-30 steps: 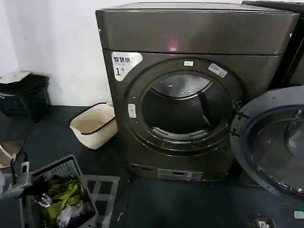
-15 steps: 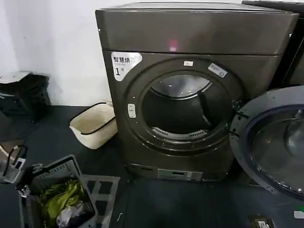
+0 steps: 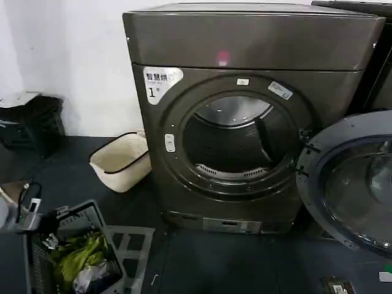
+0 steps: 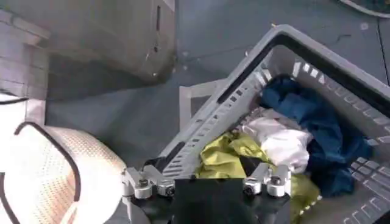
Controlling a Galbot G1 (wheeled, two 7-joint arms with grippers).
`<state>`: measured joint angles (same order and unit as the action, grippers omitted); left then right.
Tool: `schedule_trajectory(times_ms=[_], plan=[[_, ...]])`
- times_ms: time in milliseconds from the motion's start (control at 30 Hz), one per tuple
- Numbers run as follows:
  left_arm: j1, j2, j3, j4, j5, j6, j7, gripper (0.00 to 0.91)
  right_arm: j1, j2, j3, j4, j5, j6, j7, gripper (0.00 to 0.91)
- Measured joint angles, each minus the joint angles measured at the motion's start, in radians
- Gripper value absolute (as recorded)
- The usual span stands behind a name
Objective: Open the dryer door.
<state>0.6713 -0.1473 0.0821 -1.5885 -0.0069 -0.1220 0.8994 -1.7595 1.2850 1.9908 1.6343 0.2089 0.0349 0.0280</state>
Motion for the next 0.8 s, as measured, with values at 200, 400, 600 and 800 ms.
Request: schedule_trajectory(times_ms=[200, 400, 600, 800], plan=[[0.0, -0.004, 0.007, -0.012, -0.006, -0.022, 0.002, 0.907, -0.001, 0.005, 0.002, 0.004, 0.0, 0.0, 0.0, 0.907], [0.0, -0.002, 0.017, -0.022, -0.029, -0.002, 0.036, 0.907, -0.001, 0.007, 0.002, 0.005, 0.0, 0.0, 0.0, 0.907], [-0.001, -0.002, 0.017, -0.011, -0.004, -0.006, 0.045, 0.907, -0.001, 0.007, 0.001, 0.004, 0.0, 0.0, 0.0, 0.907], [-0.001, -0.005, 0.017, 0.001, 0.025, -0.021, 0.061, 0.907, 0.0, 0.007, -0.001, 0.003, 0.0, 0.0, 0.0, 0.907]])
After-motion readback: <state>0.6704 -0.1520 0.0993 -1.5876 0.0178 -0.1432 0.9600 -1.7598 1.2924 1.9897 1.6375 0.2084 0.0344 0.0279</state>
